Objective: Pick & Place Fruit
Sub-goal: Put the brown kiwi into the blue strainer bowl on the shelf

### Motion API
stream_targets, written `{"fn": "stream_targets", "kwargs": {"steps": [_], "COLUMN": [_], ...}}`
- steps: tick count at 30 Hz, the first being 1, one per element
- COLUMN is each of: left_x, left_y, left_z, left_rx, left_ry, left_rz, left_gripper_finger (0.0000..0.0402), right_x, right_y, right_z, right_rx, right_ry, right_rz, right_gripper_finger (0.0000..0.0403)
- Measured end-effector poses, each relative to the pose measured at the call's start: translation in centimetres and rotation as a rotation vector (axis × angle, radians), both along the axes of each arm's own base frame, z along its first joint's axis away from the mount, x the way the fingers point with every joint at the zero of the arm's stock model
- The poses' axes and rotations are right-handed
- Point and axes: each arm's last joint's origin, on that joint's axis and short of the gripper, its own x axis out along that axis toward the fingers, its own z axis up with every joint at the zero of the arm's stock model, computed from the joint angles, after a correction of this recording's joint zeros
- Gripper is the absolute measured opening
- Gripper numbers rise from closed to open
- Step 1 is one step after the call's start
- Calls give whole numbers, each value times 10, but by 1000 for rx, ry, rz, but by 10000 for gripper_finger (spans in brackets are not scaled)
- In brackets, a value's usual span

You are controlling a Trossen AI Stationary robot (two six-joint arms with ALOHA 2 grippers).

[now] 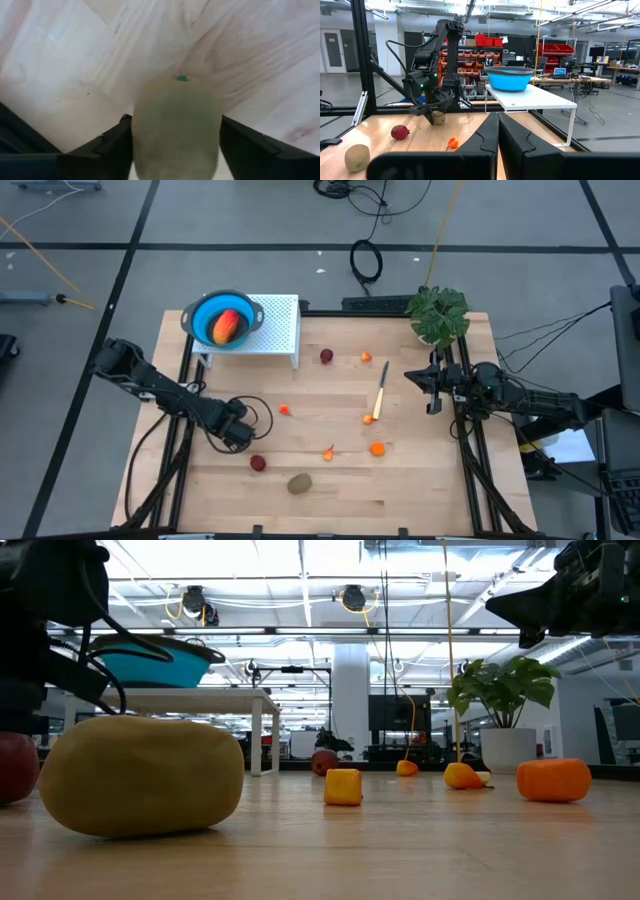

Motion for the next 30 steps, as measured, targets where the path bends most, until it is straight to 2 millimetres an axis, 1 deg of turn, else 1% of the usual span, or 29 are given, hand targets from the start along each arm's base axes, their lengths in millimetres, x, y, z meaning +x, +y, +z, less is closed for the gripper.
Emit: {"fn": "stream_targets", "kwargs": {"steps": [4,7,10,14,16,18,21,25,30], "left_x": [0,1,5,17,24,32,44,62,83], "left_y": [0,-1,-3,-7,-9,-12,-15,-21,-27], "left_z": [0,2,8,23,32,42,58,79,100], "left_rx": [3,-5,-3,6,18,35,71,101,119], "left_ry": [-2,4,6,-61,-108,-164,-265,-434,-657], "left_rz": [27,38,41,12,-5,-19,-29,-62,-83], "left_gripper_finger": [194,172,175,207,214,213,200,184,188], "right_x": [0,0,0,0,0,0,0,0,0], "right_y": [0,0,0,0,0,0,0,0,0], "right_z": [0,0,0,0,0,0,0,0,0], "right_rx": [0,0,0,0,0,0,0,0,0], "right_ry": [0,0,0,0,0,0,0,0,0], "right_rz": [0,0,0,0,0,0,0,0,0], "right_gripper_finger": [0,0,0,0,0,0,0,0,0]}}
